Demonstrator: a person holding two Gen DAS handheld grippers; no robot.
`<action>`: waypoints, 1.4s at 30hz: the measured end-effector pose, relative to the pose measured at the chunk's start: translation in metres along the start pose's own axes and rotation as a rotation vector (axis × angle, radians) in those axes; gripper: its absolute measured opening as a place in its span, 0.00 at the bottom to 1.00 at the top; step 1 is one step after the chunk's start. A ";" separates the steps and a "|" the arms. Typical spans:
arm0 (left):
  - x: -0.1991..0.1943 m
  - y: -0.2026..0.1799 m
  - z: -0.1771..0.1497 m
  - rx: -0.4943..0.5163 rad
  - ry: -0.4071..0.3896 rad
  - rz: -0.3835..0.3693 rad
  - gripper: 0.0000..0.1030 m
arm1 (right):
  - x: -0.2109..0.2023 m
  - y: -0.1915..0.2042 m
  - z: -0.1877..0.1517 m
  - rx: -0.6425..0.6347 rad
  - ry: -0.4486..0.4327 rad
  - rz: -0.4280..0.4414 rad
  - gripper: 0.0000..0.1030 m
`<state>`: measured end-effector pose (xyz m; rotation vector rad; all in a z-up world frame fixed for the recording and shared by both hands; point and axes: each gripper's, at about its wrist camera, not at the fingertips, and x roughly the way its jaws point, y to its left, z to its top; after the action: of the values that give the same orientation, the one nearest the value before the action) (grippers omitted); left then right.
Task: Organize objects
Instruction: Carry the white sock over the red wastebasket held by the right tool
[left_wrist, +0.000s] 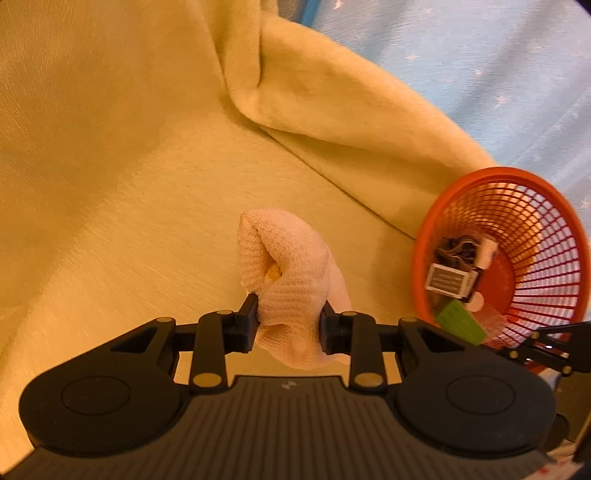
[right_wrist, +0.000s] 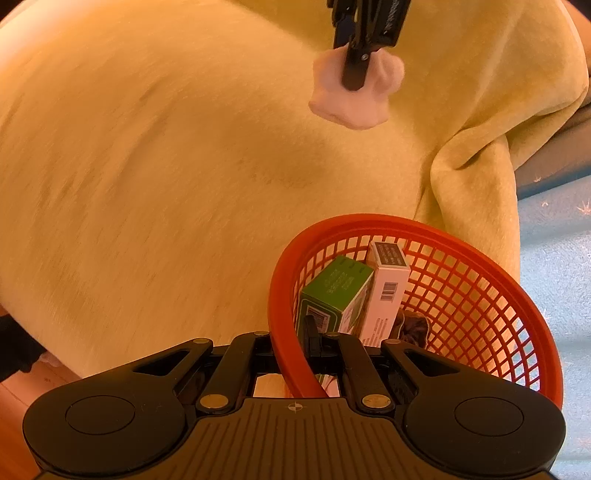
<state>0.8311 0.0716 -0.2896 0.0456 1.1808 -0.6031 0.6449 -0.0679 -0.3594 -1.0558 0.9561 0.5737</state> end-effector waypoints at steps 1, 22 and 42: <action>-0.003 -0.003 -0.001 -0.001 0.000 -0.005 0.26 | 0.000 0.000 -0.001 -0.003 0.000 0.001 0.03; -0.041 -0.068 0.003 0.045 0.003 -0.082 0.26 | -0.003 -0.001 -0.009 -0.012 -0.008 0.011 0.03; -0.031 -0.155 0.027 0.265 0.039 -0.194 0.26 | -0.003 -0.002 -0.012 0.013 -0.024 0.010 0.03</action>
<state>0.7743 -0.0553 -0.2090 0.1699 1.1440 -0.9315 0.6402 -0.0795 -0.3575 -1.0309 0.9428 0.5863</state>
